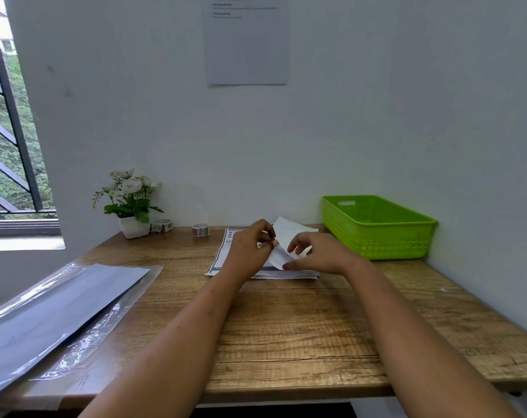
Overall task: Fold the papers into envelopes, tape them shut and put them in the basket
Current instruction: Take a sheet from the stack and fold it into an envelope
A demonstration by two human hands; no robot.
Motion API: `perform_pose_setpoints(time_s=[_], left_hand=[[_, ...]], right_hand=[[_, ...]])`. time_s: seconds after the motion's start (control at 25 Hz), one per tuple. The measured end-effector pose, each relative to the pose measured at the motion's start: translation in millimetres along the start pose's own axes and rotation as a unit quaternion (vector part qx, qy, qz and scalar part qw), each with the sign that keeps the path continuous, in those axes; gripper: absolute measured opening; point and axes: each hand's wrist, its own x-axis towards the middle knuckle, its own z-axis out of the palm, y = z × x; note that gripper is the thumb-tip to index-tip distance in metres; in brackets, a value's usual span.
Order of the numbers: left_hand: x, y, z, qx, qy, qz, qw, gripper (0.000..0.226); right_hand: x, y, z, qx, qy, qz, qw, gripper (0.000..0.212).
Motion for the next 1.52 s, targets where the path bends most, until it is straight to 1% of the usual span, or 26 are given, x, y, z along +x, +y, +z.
perform_pose_setpoints(time_s=[0.08,0.12,0.16,0.24,0.28,0.32,0.4,0.48,0.52,0.6,0.68,0.72,0.8,0.88,0.92,0.96,1.04,1.12,1.2,1.24,1.28,1.36,1.4,1.44,1.52], left_hand=[[1.6,-4.5,-1.7,-0.029,0.003,-0.054,0.998,0.008],[2.4,-6.5,-2.1,-0.048,0.004,-0.08,0.996,0.004],[3.0,-7.4,-2.0,-0.067,0.007,-0.103,0.992,0.002],[4.1,-9.5,-1.4,-0.1,0.015,-0.133,0.986,0.01],[4.8,-10.0,-1.1,-0.109,0.016,-0.141,0.984,0.015],[4.4,-9.3,-1.5,-0.113,0.011,-0.146,0.983,0.02],[3.7,-9.6,-2.6,-0.095,-0.016,-0.14,0.985,0.029],[2.8,-9.7,-3.6,-0.054,-0.053,-0.122,0.99,0.029],[2.5,-10.6,-3.5,-0.043,-0.063,-0.118,0.99,0.026],[2.2,-11.5,-3.4,-0.052,-0.057,-0.124,0.989,0.02],[1.1,-10.8,-4.2,-0.077,-0.048,-0.129,0.987,0.012],[0.4,-10.3,-4.7,-0.082,-0.047,-0.13,0.987,0.008],[0.8,-11.2,-5.0,-0.08,-0.048,-0.137,0.986,0.006],[2.2,-12.5,-3.9,-0.078,-0.05,-0.151,0.984,0.009],[3.1,-12.4,-3.4,-0.085,-0.048,-0.161,0.982,0.01],[3.9,-12.2,-3.1,-0.099,-0.044,-0.169,0.98,0.011],[5.3,-11.3,-3.1,-0.134,-0.033,-0.185,0.973,0.013],[6.8,-12.9,-3.5,-0.176,-0.027,-0.199,0.964,0.016],[7.3,-15.0,-3.6,-0.203,-0.023,-0.207,0.957,0.022],[7.1,-16.0,-3.3,-0.188,-0.023,-0.2,0.961,0.024],[6.8,-16.7,-3.0,-0.137,-0.023,-0.177,0.974,0.025],[3.7,-14.2,-1.7,0.008,-0.033,-0.084,0.996,0.02],[2.0,-11.4,-0.5,0.057,-0.041,-0.024,0.997,0.016],[1.4,-8.9,0.5,0.103,-0.054,0.033,0.993,0.015],[3.9,-5.3,3.7,0.222,-0.076,0.124,0.964,0.022]], right_hand=[[-2.0,0.0,0.2,-0.033,-0.023,0.002,0.999,0.052],[-1.5,0.8,1.0,-0.043,-0.023,-0.004,0.999,0.049],[-0.4,2.2,2.0,-0.045,-0.016,-0.012,0.999,0.042],[3.3,5.1,3.4,-0.032,0.013,-0.026,0.999,0.019],[4.5,6.0,3.4,-0.021,0.026,-0.026,0.999,0.012],[5.2,6.6,3.1,-0.012,0.036,-0.023,0.999,0.01],[5.9,8.0,2.1,0.008,0.053,-0.012,0.998,0.01],[7.1,9.7,2.5,0.026,0.07,0.001,0.997,0.008],[8.4,10.3,3.1,0.03,0.079,0.007,0.996,0.011],[10.6,11.3,4.6,0.037,0.106,0.015,0.994,0.014],[10.8,12.3,5.5,0.04,0.128,0.015,0.991,0.012],[10.4,12.9,5.4,0.037,0.131,0.01,0.991,0.012],[9.3,12.9,5.2,0.029,0.123,-0.015,0.992,0.019],[6.4,8.7,6.5,-0.01,0.119,-0.04,0.992,0.022],[3.6,4.1,6.9,-0.043,0.121,-0.048,0.991,0.018],[1.3,-0.4,7.8,-0.077,0.121,-0.057,0.988,0.014],[0.0,-6.7,11.5,-0.14,0.115,-0.078,0.98,0.017],[-0.1,-8.7,14.2,-0.182,0.132,-0.083,0.971,0.017],[-0.4,-7.2,14.3,-0.204,0.156,-0.07,0.964,0.014],[-0.3,-5.9,14.1,-0.211,0.163,-0.064,0.962,0.014],[-0.5,-5.2,14.0,-0.216,0.166,-0.059,0.96,0.014],[-0.4,-4.1,15.1,-0.231,0.172,-0.057,0.956,0.016],[-0.1,-4.2,15.6,-0.24,0.179,-0.059,0.952,0.016],[0.2,-4.8,16.1,-0.251,0.189,-0.061,0.947,0.017],[1.5,-6.9,17.0,-0.275,0.216,-0.073,0.934,0.02]])
